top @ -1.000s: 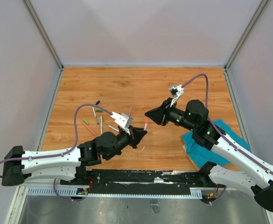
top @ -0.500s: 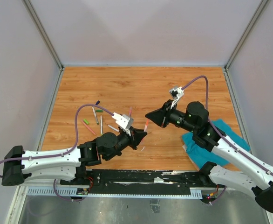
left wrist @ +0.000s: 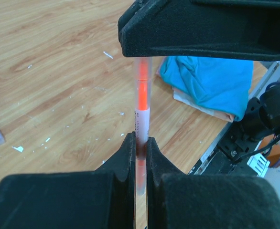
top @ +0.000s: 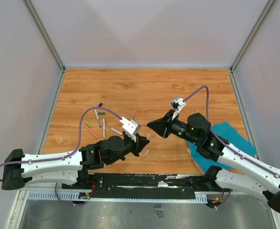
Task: Insert the pens into the pen caps
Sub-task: Press the pen cap onto the pen.
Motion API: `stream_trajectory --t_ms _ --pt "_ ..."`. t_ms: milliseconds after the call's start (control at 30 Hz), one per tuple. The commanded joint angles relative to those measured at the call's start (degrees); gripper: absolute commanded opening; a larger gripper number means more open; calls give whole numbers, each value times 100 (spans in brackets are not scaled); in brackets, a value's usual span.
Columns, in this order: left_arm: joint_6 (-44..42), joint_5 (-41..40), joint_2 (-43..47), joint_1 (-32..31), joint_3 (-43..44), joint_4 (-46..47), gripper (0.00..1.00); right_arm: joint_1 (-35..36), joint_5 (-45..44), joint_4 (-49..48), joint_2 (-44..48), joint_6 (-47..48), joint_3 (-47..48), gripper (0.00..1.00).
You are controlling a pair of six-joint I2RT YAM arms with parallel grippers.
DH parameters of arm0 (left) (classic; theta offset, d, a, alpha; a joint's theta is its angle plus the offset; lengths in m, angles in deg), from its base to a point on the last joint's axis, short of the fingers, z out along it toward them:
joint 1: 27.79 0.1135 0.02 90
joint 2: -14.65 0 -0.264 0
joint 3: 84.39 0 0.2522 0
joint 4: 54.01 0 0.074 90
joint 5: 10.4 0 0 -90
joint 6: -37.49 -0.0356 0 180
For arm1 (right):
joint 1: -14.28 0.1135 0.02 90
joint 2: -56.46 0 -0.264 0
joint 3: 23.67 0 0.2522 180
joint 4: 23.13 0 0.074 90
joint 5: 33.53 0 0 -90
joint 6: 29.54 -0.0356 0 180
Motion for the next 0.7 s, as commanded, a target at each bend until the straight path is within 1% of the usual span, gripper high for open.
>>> stream_trajectory --t_ms 0,167,500,667 --pt "-121 -172 346 8 639 1197 0 474 281 948 -47 61 -560 0" --pt "-177 -148 454 8 741 1196 0 685 22 967 3 -65 -1006 1" --pt "-196 -93 504 -1 836 1283 0 1181 -581 864 -78 -561 -1594 1" --pt "-209 -153 532 -1 785 1336 0 1243 -677 741 -28 -578 -1621 1"
